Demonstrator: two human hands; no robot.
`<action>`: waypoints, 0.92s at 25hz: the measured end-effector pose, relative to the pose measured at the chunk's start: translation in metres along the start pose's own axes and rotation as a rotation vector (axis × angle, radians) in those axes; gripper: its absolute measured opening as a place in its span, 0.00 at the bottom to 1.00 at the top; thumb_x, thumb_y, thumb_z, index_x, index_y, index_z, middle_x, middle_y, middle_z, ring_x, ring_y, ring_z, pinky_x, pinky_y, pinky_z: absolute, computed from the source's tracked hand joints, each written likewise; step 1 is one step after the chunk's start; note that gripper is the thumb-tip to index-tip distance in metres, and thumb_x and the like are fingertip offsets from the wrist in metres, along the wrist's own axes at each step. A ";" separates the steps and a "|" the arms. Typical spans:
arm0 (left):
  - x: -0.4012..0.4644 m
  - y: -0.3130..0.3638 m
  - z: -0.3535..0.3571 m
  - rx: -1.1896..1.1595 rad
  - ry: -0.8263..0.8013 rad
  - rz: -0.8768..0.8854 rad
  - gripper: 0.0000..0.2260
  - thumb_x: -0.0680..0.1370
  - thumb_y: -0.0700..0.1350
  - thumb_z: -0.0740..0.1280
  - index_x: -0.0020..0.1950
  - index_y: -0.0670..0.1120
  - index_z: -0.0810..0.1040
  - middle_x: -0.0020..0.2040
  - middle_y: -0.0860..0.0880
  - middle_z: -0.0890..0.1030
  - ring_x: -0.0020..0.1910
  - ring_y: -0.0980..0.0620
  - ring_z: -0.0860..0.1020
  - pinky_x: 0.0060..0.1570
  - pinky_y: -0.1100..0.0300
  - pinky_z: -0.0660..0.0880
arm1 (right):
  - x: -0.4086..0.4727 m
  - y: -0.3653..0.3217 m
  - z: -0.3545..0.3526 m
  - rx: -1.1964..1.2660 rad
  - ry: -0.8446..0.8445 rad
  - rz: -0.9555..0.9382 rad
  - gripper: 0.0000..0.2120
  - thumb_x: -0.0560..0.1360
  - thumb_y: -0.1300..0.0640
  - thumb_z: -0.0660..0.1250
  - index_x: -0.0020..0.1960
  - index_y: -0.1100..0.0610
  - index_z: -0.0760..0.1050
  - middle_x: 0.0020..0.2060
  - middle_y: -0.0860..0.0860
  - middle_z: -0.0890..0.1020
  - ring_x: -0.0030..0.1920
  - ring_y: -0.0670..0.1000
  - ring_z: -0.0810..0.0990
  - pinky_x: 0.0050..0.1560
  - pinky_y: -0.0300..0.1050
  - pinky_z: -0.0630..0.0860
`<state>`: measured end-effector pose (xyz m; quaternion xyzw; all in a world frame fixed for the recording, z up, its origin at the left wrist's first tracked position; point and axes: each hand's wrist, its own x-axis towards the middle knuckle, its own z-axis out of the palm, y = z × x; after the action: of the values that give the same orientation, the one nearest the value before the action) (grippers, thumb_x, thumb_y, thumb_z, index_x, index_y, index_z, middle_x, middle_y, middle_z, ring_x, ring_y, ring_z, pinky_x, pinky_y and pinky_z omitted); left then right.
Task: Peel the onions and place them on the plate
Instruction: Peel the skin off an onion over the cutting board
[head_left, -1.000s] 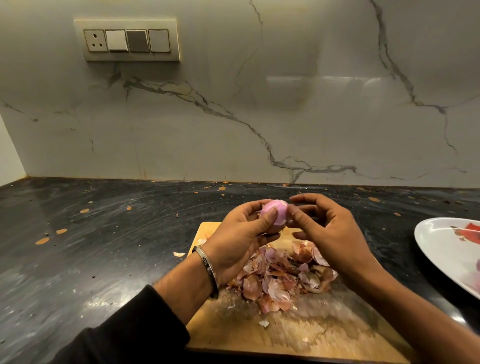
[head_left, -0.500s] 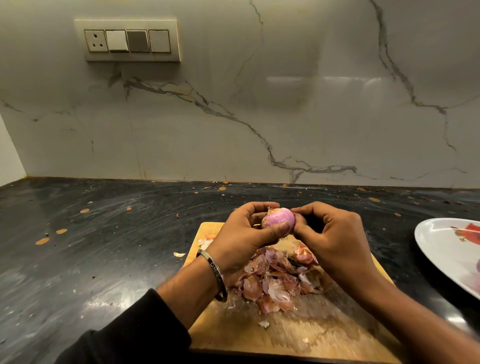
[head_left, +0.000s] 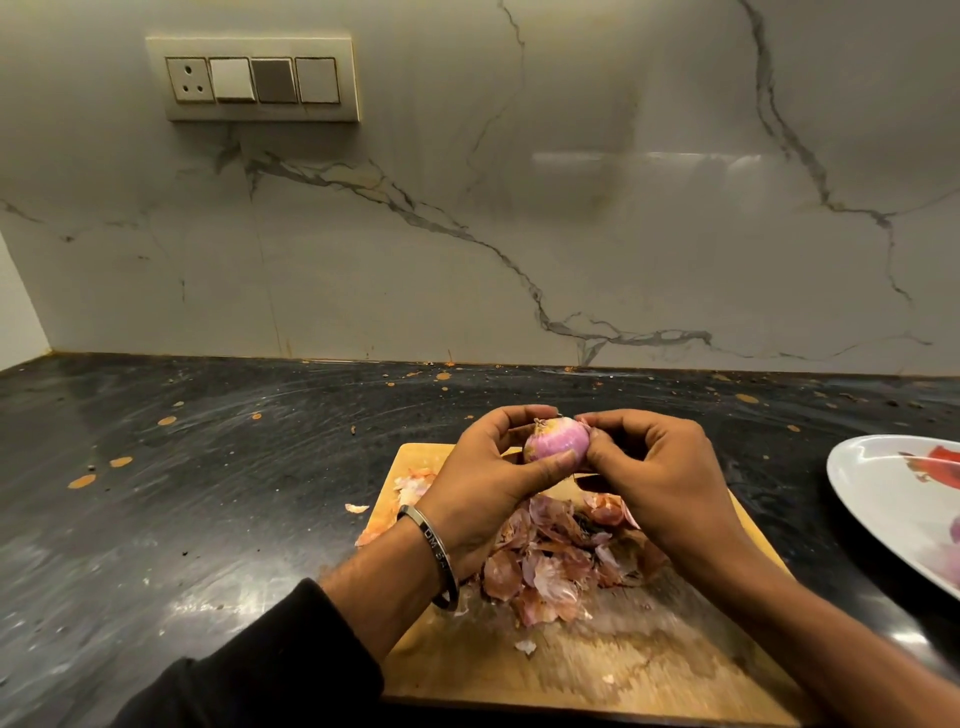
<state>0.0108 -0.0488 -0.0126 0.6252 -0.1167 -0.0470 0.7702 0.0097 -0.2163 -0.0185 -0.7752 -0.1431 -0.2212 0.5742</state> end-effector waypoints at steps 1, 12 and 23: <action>0.000 0.001 0.000 0.008 0.002 0.002 0.22 0.71 0.32 0.74 0.62 0.44 0.77 0.61 0.43 0.79 0.58 0.44 0.81 0.58 0.51 0.79 | 0.000 0.000 -0.001 0.000 -0.005 0.001 0.08 0.76 0.62 0.71 0.54 0.55 0.84 0.41 0.50 0.87 0.41 0.49 0.87 0.41 0.44 0.84; -0.001 0.002 -0.001 0.003 -0.026 0.011 0.22 0.71 0.32 0.74 0.62 0.46 0.77 0.61 0.44 0.79 0.57 0.44 0.81 0.58 0.51 0.79 | 0.001 0.002 -0.004 0.019 0.025 0.011 0.07 0.76 0.65 0.71 0.52 0.57 0.85 0.41 0.50 0.87 0.42 0.48 0.87 0.41 0.42 0.83; 0.000 0.003 0.001 -0.083 -0.023 -0.016 0.20 0.73 0.33 0.71 0.64 0.45 0.74 0.63 0.43 0.78 0.61 0.43 0.79 0.60 0.49 0.78 | 0.002 0.005 0.002 0.195 -0.046 0.200 0.08 0.77 0.63 0.69 0.55 0.57 0.83 0.40 0.52 0.87 0.40 0.51 0.87 0.37 0.40 0.82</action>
<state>0.0103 -0.0489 -0.0099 0.5932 -0.1185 -0.0650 0.7936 0.0147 -0.2165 -0.0220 -0.7311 -0.0990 -0.1303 0.6624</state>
